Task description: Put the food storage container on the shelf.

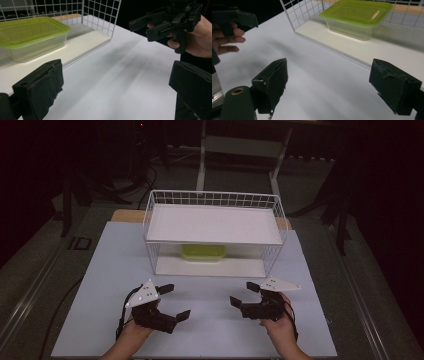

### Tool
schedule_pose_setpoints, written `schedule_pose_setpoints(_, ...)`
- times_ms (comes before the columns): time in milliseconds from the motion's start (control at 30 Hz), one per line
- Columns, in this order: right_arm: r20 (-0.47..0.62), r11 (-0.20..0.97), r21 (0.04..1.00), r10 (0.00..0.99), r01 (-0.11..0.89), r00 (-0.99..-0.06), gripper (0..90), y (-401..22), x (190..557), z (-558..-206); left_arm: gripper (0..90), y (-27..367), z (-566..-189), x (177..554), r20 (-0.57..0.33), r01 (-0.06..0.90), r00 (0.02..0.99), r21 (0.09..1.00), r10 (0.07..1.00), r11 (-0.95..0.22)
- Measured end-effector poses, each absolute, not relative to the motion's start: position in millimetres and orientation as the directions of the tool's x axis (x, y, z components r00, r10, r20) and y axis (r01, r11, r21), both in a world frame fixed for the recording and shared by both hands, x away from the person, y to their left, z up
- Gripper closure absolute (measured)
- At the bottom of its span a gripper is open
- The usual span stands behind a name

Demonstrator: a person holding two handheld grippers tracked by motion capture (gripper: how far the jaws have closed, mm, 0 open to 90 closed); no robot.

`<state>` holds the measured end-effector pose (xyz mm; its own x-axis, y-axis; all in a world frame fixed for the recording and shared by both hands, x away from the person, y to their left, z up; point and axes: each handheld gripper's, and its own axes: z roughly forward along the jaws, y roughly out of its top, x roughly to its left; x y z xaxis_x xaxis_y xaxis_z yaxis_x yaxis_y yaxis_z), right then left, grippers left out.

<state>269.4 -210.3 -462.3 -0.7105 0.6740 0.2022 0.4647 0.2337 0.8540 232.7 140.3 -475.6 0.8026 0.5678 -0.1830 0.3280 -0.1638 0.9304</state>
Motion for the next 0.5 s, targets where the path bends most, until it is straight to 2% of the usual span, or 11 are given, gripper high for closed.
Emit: schedule_pose_setpoints(500,0.175,0.278,0.836,0.680,0.472,-0.712,15.0,-240.5,242.8,-471.3,0.0,142.3,-489.6,223.7,-0.181,0.342,0.801,0.920,0.570,-0.189)
